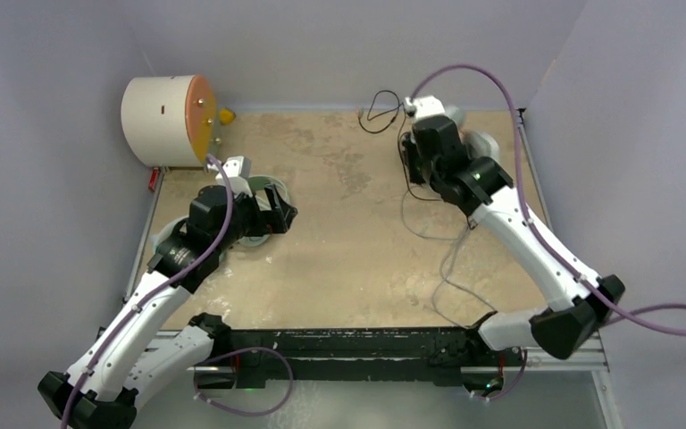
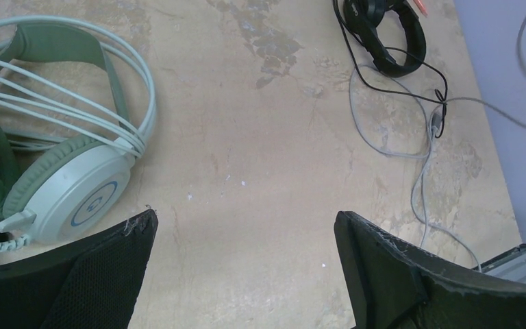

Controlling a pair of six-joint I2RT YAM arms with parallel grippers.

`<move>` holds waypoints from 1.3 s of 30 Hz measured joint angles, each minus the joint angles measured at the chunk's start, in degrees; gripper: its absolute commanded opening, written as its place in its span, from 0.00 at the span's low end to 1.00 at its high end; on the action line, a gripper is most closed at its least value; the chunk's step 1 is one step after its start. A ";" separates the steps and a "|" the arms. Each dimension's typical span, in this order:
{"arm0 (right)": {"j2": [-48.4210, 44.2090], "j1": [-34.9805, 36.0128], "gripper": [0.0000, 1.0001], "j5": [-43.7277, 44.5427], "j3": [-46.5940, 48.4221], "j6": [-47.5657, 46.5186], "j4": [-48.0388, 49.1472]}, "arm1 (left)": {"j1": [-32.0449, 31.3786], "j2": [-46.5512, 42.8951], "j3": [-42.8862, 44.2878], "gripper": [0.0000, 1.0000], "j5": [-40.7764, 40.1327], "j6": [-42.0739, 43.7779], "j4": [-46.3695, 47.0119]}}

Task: Wrap the headphones
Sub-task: Place the headphones at the center of the board.

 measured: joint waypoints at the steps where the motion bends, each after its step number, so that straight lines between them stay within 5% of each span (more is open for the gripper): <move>1: -2.45 -0.61 0.00 1.53 -4.09 2.62 -0.79 | 0.00 -0.02 -0.09 1.00 0.00 -0.02 0.00; 5: -10.40 -2.21 0.00 2.21 -17.81 10.49 -3.54 | 0.00 -0.37 -1.44 1.00 1.16 -0.02 0.63; 9: -14.49 -0.85 0.00 -8.87 -27.10 13.62 -3.61 | 0.00 -0.11 -2.93 0.98 3.65 -0.33 1.86; 20: -4.02 19.71 0.02 -27.76 -33.20 12.61 10.34 | 0.00 1.44 -5.99 0.97 6.08 -3.50 5.18; 22: -1.53 21.18 0.14 -30.14 -33.20 11.34 13.25 | 0.00 1.38 -6.14 0.97 4.90 -4.28 4.96; 25: 2.47 22.12 0.57 -33.83 -33.20 9.51 17.00 | 0.00 1.05 -6.19 0.97 2.93 -5.01 4.57; 29: 4.02 22.40 0.84 -34.23 -33.18 7.54 19.28 | 0.00 0.63 -6.19 0.97 1.53 -5.51 4.22; 35: -1.42 20.59 0.89 -32.89 -32.13 6.82 18.29 | 0.00 0.79 -7.30 0.96 1.42 -6.10 4.42; 39: -4.28 12.22 0.85 -32.92 -29.07 7.04 17.09 | -0.02 2.71 -8.04 0.93 2.97 -6.40 5.29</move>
